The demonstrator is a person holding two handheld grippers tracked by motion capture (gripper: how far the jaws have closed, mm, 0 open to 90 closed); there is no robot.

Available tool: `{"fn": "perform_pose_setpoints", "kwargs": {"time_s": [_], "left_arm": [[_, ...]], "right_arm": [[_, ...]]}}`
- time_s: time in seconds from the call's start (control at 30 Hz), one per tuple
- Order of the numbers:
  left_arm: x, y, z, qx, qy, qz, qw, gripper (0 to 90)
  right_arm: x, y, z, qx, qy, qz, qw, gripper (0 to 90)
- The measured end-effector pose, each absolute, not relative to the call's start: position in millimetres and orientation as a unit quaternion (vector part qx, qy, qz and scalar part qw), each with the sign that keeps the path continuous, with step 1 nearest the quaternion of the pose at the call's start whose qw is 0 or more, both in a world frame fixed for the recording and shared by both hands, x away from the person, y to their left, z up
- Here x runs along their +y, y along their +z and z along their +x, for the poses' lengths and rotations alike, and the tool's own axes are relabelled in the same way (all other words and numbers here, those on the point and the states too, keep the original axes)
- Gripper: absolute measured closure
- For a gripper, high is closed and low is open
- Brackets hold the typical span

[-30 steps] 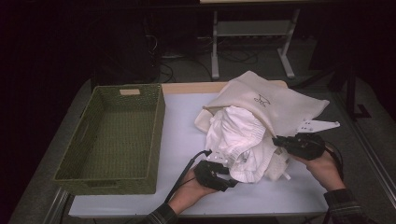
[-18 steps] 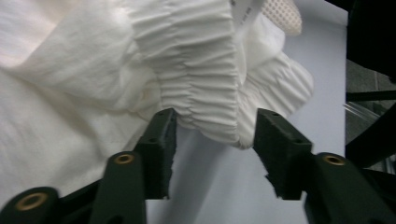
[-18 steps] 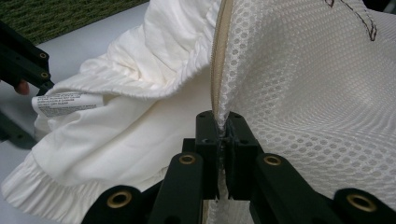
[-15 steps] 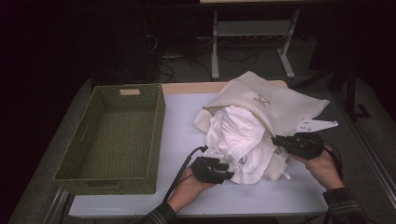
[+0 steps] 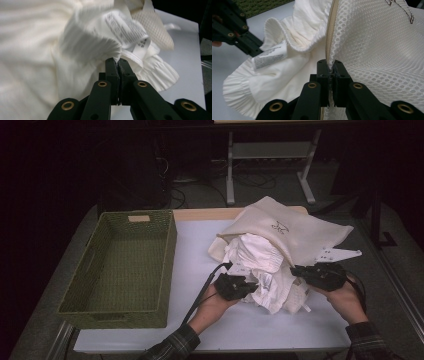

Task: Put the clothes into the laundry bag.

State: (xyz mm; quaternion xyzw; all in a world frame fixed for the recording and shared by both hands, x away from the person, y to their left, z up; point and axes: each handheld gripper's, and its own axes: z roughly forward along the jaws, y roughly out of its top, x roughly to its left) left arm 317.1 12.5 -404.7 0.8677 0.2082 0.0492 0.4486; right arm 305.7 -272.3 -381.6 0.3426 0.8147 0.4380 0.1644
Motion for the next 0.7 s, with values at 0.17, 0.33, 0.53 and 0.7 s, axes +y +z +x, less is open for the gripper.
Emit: {"fn": "perform_pose_setpoints", "kwargs": {"time_s": [0.17, 0.33, 0.53, 0.7], "left_arm": [[-8, -395, 334, 0.201, 0.069, 0.870, 0.445, 88.1], [-22, -391, 348, 0.205, 0.084, 0.869, 0.442, 88.4], [-39, -390, 368, 0.211, 0.111, 0.868, 0.435, 88.6], [-53, -392, 379, 0.215, 0.130, 0.865, 0.434, 88.6]], "right_arm": [[-273, -381, 305, 0.814, 0.440, 0.342, 0.163, 85.0], [-272, -380, 305, 0.814, 0.442, 0.340, 0.161, 85.1], [-271, -378, 304, 0.815, 0.444, 0.337, 0.160, 85.5], [-270, -376, 304, 0.816, 0.450, 0.331, 0.150, 86.5]]}}
